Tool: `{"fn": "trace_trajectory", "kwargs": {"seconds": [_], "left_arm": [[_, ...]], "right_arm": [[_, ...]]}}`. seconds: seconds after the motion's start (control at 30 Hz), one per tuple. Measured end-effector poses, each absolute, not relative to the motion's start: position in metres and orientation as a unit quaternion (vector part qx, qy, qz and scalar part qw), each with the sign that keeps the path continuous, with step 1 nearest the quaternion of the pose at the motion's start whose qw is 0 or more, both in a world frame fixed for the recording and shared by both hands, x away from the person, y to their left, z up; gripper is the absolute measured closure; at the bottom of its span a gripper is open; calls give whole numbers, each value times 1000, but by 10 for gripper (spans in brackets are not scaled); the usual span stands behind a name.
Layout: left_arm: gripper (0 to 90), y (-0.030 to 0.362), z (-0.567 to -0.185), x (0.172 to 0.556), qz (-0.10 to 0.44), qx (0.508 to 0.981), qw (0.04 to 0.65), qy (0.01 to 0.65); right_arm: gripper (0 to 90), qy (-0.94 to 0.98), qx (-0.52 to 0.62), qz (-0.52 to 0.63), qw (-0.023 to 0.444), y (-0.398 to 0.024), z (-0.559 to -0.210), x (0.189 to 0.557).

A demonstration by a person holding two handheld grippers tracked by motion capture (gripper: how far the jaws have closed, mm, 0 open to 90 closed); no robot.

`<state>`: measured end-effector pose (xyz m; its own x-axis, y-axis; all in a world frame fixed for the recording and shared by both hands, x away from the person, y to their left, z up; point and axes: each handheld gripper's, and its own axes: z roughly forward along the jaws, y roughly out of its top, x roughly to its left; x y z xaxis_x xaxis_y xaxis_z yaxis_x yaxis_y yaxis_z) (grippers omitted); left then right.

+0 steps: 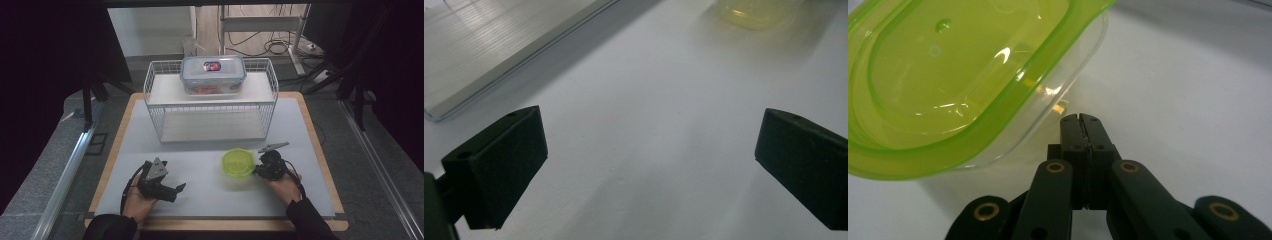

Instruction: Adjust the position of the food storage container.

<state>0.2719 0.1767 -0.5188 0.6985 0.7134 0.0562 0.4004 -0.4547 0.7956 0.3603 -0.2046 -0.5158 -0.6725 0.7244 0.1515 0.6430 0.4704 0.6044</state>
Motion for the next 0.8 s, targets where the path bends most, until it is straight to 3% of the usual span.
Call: {"fn": "trace_trajectory", "kwargs": {"seconds": [0.57,0.8], "left_arm": [[5,177,-518,271,195,830,400,336],[7,179,-517,271,198,830,399,336]], "right_arm": [[898,867,365,337,50,-163,-520,362],[896,861,371,341,62,-172,-516,364]]}}
